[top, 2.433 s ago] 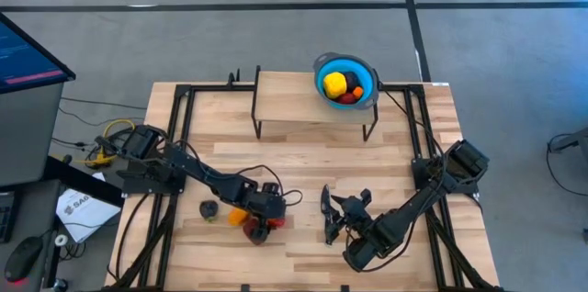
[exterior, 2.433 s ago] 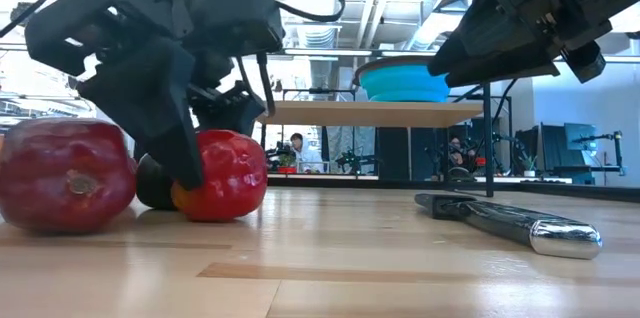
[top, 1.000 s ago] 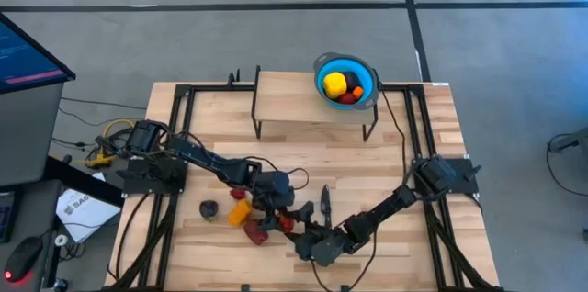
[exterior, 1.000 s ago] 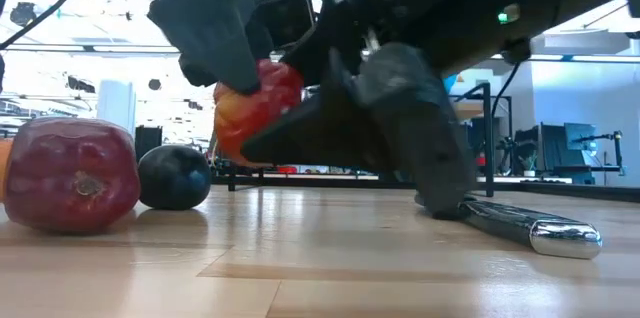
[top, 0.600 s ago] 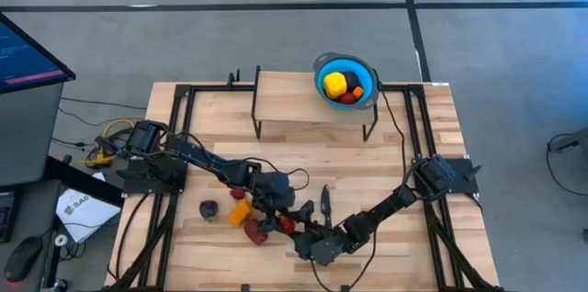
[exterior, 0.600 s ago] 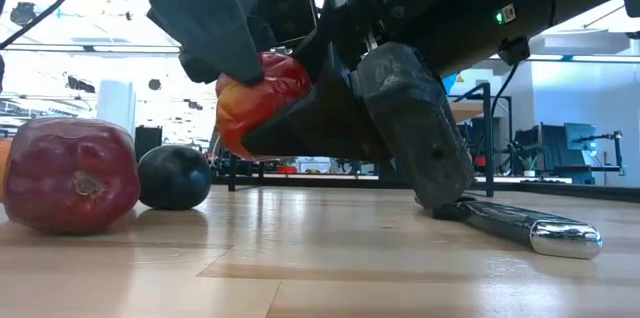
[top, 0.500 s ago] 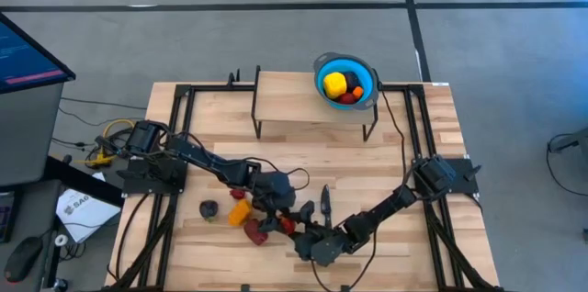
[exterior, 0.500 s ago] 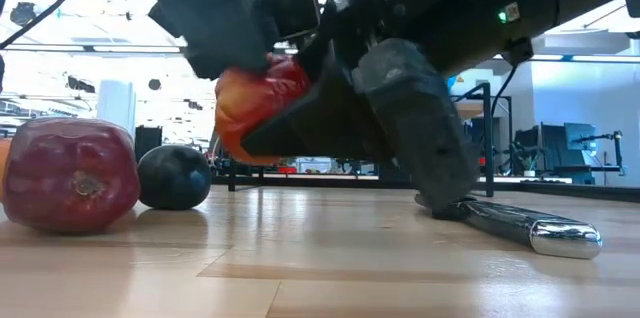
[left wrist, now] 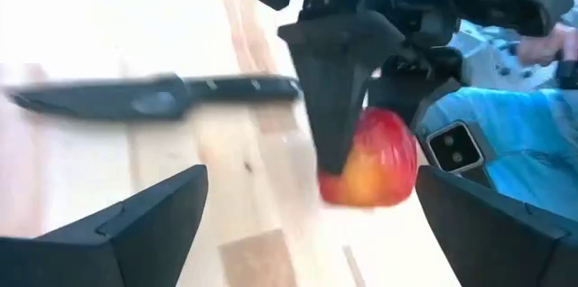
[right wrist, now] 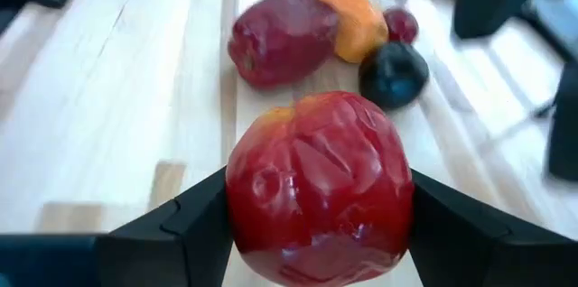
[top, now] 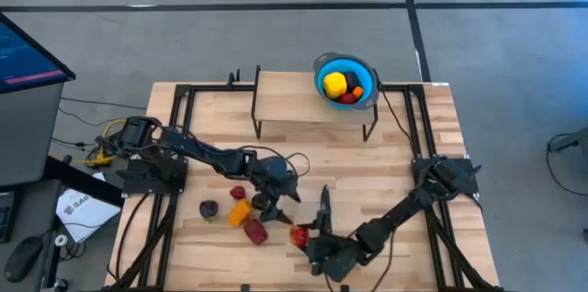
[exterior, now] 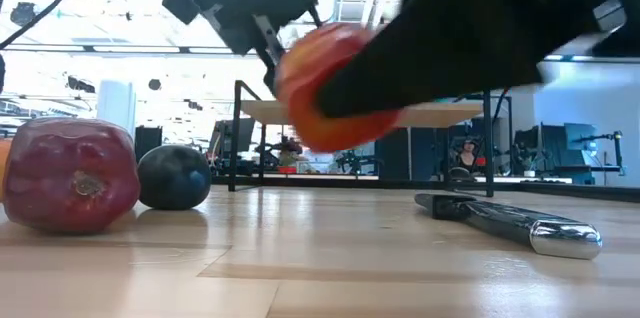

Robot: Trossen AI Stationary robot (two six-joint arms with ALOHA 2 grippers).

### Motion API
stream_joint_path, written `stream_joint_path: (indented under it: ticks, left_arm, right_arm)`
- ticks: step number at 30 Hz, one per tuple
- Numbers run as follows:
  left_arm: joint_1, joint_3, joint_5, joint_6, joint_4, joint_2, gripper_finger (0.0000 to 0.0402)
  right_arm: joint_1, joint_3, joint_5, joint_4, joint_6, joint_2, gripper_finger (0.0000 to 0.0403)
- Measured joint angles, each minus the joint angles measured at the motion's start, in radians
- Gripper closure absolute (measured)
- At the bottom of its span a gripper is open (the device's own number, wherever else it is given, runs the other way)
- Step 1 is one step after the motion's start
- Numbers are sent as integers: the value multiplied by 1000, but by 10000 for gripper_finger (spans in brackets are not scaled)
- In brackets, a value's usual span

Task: Pick & Place Fruit
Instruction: Put the right red apple into the blue strainer bowl on the shelf

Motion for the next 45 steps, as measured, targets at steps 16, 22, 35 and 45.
stream_joint_path:
  ticks: [16, 22, 35, 45]
  left_arm:
    - [-56, -244, -343, 103, 364, -77, 39]
    - [-79, -289, -344, 86, 495, -77, 47]
    - [-89, -289, -343, 63, 532, -77, 64]
    - [-93, -290, -343, 60, 542, -77, 65]
  right_arm:
    - [-116, 0, -3, -513, 374, -530, 144]
    - [-346, 80, -30, -737, 380, -716, 144]
    - [-981, 194, -281, -1053, 306, -765, 143]
    - [-1179, 194, -431, -1075, 224, -646, 142]
